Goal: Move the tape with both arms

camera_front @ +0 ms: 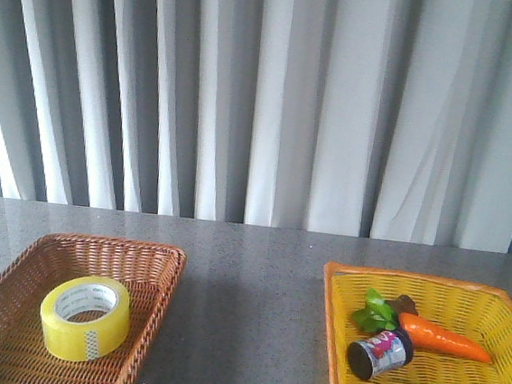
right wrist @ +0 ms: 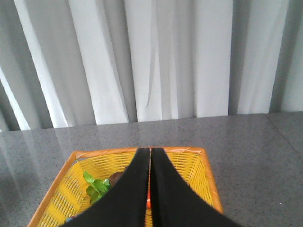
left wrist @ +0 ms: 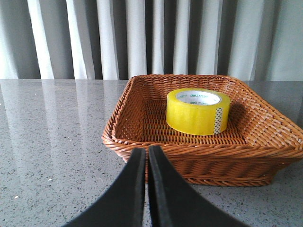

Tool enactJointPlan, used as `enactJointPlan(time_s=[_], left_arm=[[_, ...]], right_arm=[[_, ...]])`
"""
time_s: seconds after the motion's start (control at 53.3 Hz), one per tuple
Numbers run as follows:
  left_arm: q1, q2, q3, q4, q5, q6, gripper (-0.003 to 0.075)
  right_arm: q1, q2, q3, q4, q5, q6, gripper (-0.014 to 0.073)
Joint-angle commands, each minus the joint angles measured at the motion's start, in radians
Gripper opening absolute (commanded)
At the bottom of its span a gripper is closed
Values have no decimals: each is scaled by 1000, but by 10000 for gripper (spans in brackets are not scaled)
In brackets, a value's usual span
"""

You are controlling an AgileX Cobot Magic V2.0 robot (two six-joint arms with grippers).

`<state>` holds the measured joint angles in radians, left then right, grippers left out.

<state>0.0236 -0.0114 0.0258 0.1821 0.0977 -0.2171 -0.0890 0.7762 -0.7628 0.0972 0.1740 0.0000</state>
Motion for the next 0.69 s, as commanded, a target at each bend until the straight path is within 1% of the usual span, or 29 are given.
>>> enactJointPlan(time_s=[0.0, 0.131, 0.356, 0.525, 0.675], left_arm=[[0, -17, -23, -10, -78, 1, -6], [0, -17, -23, -10, -78, 1, -6], [0, -17, -23, -10, -78, 1, -6], [0, -17, -23, -10, -78, 1, -6], [0, -17, -23, -10, -78, 1, -6]], right_arm=[[1, -144, 116, -23, -158, -5, -8], [1, -327, 283, -54, -160, 0, -8], [1, -599, 538, -55, -153, 0, -8], [1, -723, 672, -54, -153, 0, -8], [1, -786, 748, -54, -157, 10, -8]])
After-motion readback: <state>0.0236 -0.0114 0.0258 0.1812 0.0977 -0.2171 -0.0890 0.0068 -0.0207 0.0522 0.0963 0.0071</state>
